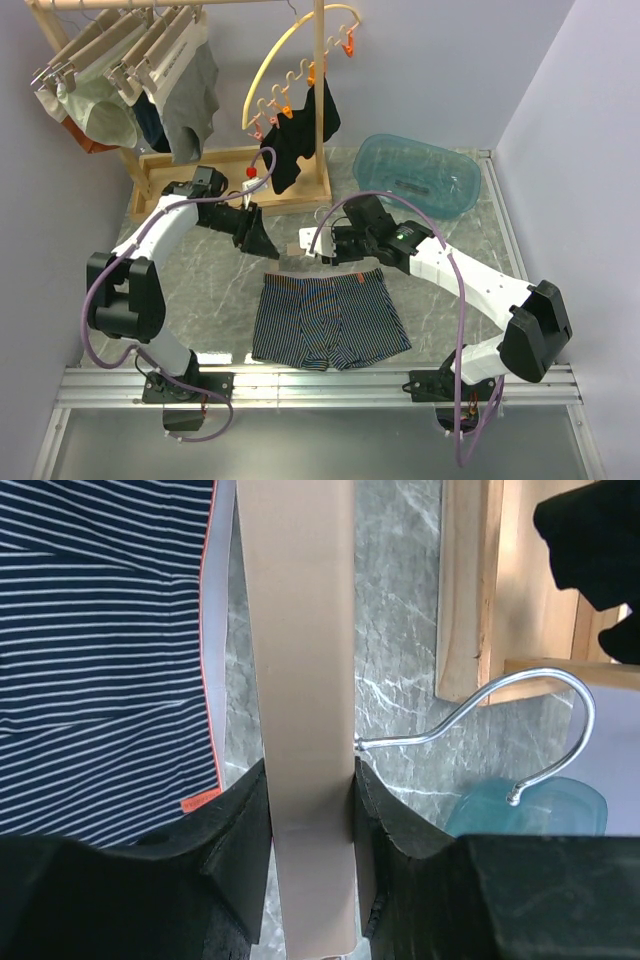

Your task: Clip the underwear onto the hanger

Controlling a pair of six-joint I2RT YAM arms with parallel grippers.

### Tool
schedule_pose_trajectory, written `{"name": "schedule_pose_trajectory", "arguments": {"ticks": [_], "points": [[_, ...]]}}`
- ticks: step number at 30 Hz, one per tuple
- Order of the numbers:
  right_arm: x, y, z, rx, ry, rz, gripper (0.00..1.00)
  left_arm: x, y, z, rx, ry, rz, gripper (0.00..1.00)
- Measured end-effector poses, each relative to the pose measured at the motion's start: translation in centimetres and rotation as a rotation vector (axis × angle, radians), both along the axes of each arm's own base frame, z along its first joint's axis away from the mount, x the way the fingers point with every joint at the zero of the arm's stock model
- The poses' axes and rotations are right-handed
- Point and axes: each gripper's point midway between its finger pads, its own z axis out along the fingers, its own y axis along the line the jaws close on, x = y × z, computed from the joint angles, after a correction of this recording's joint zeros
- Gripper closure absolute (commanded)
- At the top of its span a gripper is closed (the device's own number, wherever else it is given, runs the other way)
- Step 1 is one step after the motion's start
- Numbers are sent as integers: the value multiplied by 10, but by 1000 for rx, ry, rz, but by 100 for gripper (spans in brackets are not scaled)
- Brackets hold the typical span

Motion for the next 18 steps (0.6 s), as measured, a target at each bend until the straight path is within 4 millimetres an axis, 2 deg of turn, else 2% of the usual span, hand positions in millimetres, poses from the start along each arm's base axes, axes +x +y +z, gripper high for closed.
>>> {"name": "schedule_pose_trajectory", "arguments": {"ticks": [2, 7, 13, 14, 18], "points": [[0, -1, -1, -7, -2, -4, 100, 0, -1, 0, -6, 5, 0, 45], [2, -3, -1, -16, -9, -12, 100, -2, -5, 3, -27, 17, -5, 57], [1, -6, -3, -29, -7, -14, 100, -7, -9, 7, -55, 30, -24, 90], [2, -6, -3, -32, -10, -13, 100, -8, -10, 8, -61, 36, -26, 100], [2, -8, -3, -47, -20, -8, 100, -10, -11, 9, -86, 74, -30, 100]]}}
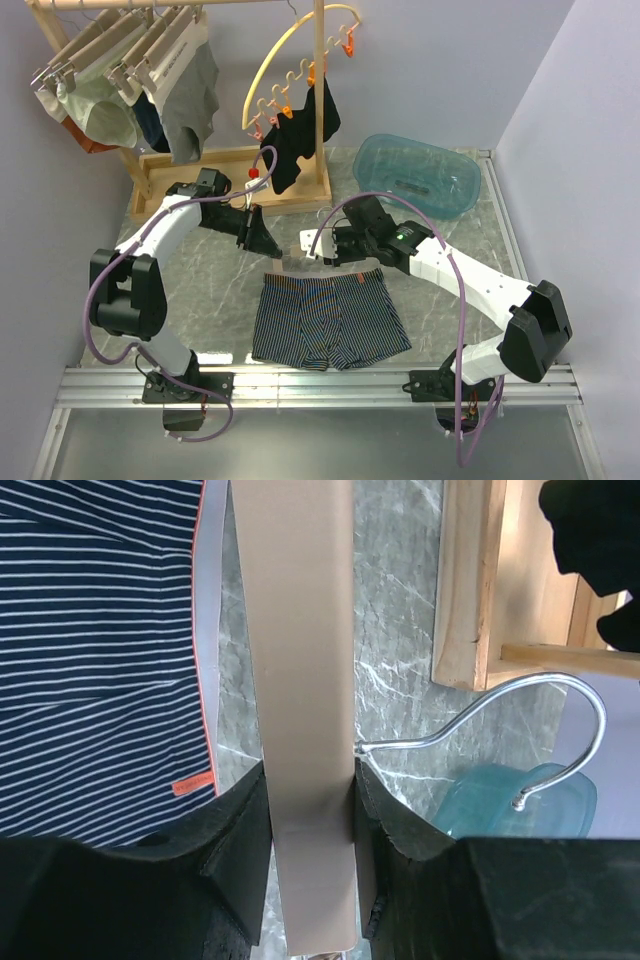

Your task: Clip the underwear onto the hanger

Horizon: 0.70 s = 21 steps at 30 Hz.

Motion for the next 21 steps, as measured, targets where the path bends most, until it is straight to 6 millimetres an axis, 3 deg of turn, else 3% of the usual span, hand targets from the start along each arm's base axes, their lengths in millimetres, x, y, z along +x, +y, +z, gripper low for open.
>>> {"name": "schedule_pose_trajectory", "arguments": {"ticks": [2, 3, 4, 6, 7, 14, 21], "points": [[0, 0, 0, -3, -3, 0, 97, 0, -1, -1, -8, 10, 0, 100], [0, -1, -1, -5, -3, -1, 87, -1, -1, -1, -9, 17, 3, 100], [0, -1, -1, -7, -4, -4, 64, 0, -1, -2, -11, 20, 5, 100], [2, -2, -3, -7, -12, -22, 40, 2, 0, -3, -15, 21, 11, 100], [4, -1, -3, -1, -16, -35, 33, 3, 0, -3, -15, 22, 16, 100], [14, 3, 5, 73, -19, -129, 33, 29, 6, -25, 16, 35, 71, 100], [-7, 25, 11, 242, 189, -201, 39, 61, 8, -48, 44, 38, 96, 100]]}}
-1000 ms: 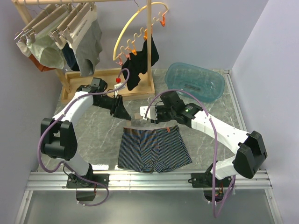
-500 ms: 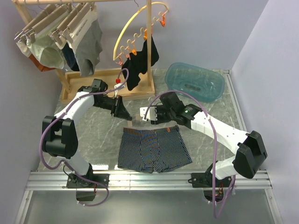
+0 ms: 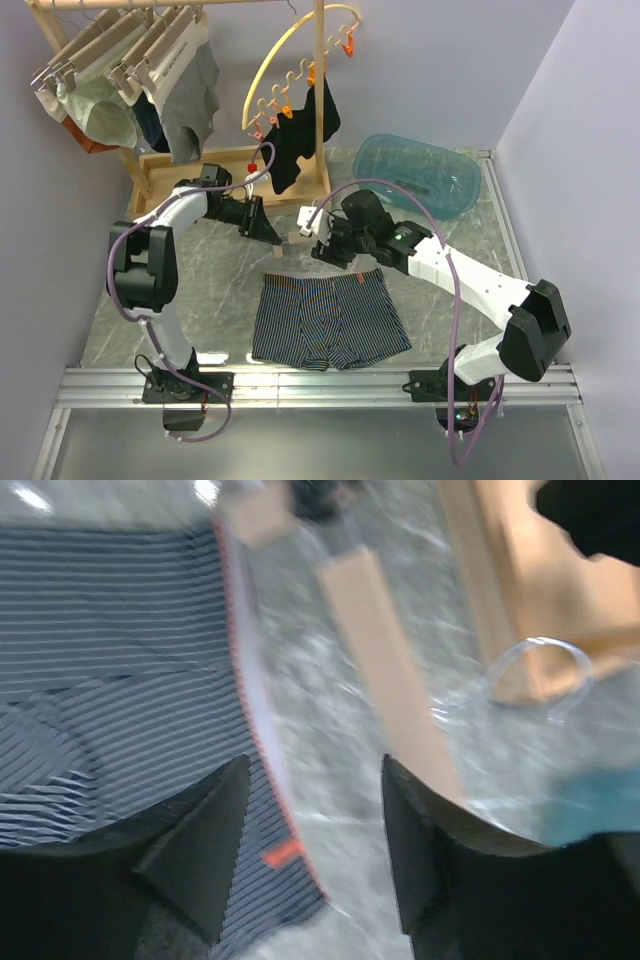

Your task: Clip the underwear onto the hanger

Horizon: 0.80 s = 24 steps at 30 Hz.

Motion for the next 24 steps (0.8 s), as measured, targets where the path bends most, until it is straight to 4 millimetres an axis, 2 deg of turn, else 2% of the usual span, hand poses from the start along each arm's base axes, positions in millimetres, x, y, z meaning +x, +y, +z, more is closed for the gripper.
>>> {"name": "schedule_pose_trajectory", "arguments": {"ticks": [4, 6, 12, 14, 24], "points": [[-10, 18, -7, 65, 103, -1, 41, 16, 2, -8, 13, -18, 14, 100], [-14, 29, -22, 72, 163, 1, 42, 22, 4, -11, 18, -23, 19, 100], [-24, 52, -83, 33, 353, -16, 41, 31, 7, -21, 30, -25, 26, 100], [-23, 59, -95, 29, 391, -29, 40, 32, 8, -25, 39, -27, 26, 100], [0, 88, -111, 59, 420, -61, 36, 37, 12, -31, 51, -38, 36, 100]]}}
